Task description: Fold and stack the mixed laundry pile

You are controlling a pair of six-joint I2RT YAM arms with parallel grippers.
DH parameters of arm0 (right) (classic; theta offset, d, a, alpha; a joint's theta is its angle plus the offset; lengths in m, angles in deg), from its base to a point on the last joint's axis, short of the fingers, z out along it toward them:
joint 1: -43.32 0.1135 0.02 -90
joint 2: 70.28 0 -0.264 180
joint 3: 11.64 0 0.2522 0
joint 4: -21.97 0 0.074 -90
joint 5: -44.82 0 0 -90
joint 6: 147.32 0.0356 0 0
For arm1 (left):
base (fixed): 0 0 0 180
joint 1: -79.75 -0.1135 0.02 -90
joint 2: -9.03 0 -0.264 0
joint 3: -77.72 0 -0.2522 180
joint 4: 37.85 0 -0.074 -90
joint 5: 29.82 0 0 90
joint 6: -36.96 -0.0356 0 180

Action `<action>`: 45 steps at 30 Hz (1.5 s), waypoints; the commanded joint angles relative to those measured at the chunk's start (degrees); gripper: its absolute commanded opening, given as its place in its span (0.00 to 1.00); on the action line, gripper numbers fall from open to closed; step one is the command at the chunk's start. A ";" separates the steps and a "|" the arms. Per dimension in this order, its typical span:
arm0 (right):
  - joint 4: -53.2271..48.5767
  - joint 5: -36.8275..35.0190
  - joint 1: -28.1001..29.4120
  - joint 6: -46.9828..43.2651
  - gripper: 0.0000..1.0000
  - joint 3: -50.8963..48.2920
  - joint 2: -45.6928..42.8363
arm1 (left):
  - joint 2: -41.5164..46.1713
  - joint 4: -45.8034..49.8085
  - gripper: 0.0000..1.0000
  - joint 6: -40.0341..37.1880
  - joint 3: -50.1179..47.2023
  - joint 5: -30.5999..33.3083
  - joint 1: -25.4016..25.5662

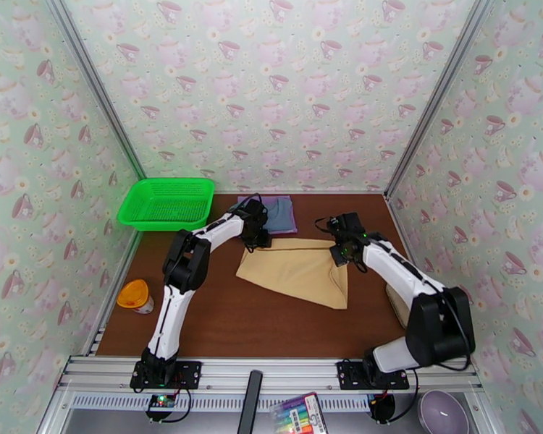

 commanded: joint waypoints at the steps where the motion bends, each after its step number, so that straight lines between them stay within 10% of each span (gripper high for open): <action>1: 3.56 -0.44 -0.88 -2.97 0.00 5.09 5.96 | -0.81 3.58 0.27 -1.65 -1.00 2.19 -0.11; 11: 7.53 -1.77 -1.19 -9.31 0.00 15.74 21.22 | -0.13 3.09 0.26 -2.28 -2.71 1.12 0.01; 16: 9.17 -4.65 -1.20 -8.23 0.46 17.68 22.46 | 1.07 2.83 0.25 -2.46 -4.82 0.87 0.22; 20: 7.05 -2.89 -1.20 -8.02 0.57 18.31 19.31 | 4.29 1.77 0.22 -2.29 -7.62 0.77 0.48; 35: -0.78 26.34 -1.13 -14.64 0.57 7.05 2.82 | 24.23 3.20 0.44 -4.28 -12.51 2.34 1.85; 45: -7.00 30.77 -0.10 -24.43 0.56 12.46 8.51 | 24.71 -0.90 0.49 -24.70 -23.15 1.88 1.68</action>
